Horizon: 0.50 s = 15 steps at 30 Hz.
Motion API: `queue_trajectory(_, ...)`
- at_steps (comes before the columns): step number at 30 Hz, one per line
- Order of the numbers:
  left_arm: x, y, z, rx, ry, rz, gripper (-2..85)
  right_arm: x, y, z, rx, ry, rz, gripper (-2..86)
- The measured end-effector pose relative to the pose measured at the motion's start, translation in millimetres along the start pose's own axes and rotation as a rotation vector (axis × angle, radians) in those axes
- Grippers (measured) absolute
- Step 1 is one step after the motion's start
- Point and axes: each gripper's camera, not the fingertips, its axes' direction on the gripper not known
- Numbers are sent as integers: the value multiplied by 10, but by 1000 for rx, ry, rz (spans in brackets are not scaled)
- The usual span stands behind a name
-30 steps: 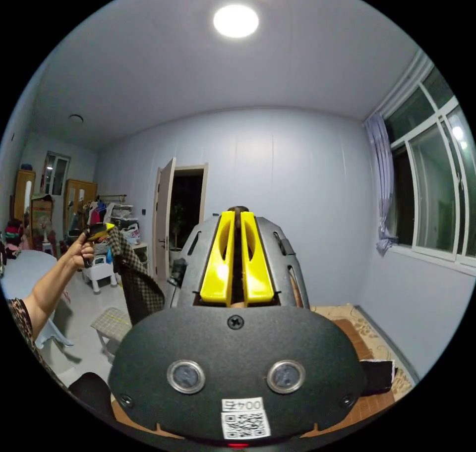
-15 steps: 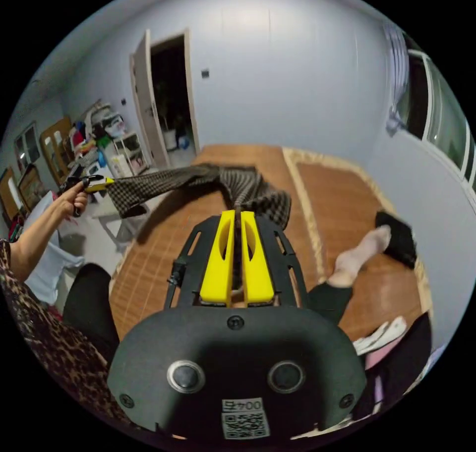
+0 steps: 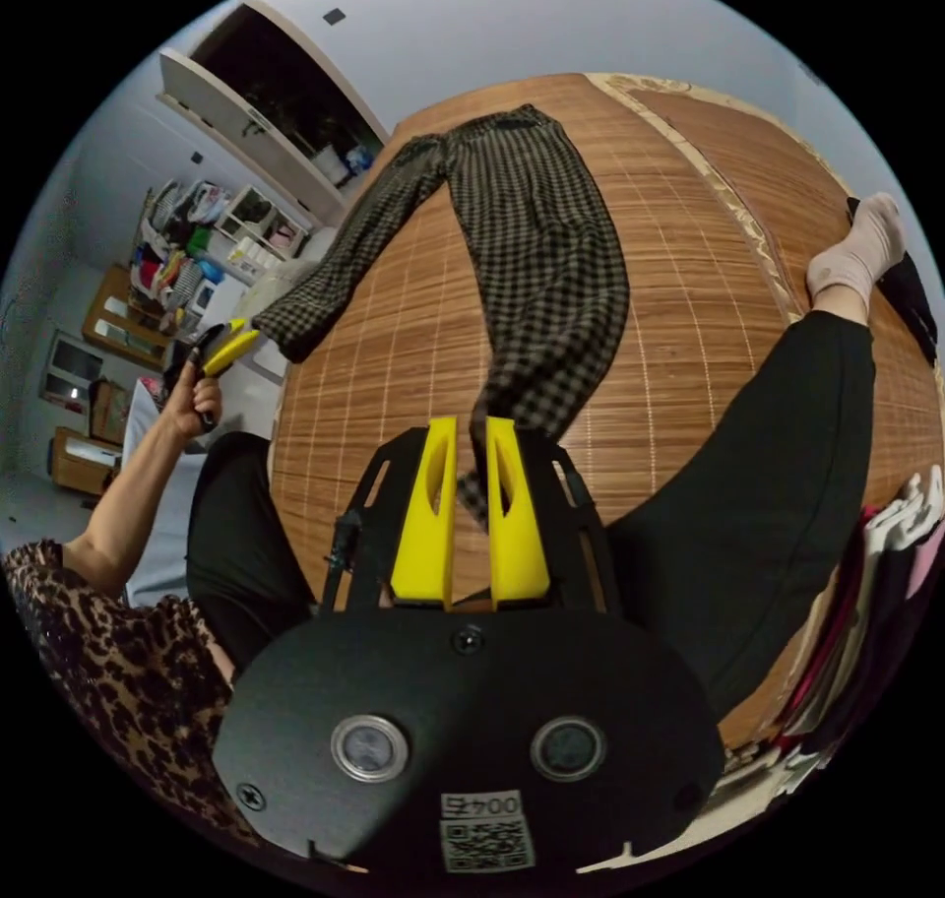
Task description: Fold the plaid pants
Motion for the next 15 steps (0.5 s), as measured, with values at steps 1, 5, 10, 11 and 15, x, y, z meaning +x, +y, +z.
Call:
queue_trajectory(1, 14, 117, 1, 23, -57, 58, 103, -14, 58, 44, 35, -41, -9, 61)
queue_trajectory(5, 106, 575, 299, 35, -339, 283, 145, -127, 255, 416, 112, -192, -68, 63)
queue_trajectory(10, 252, 902, 1162, -89, -631, 515, 172, -309, 287, 988, 55, -168, -186, 63)
queue_trajectory(11, 297, 961, 1387, -105, -713, 583, 170, -326, 263, 1077, 50, -140, -209, 58)
queue_trajectory(15, 267, 1024, 1910, -133, -861, 662, 143, -240, 216, 1305, 47, -129, -223, 48)
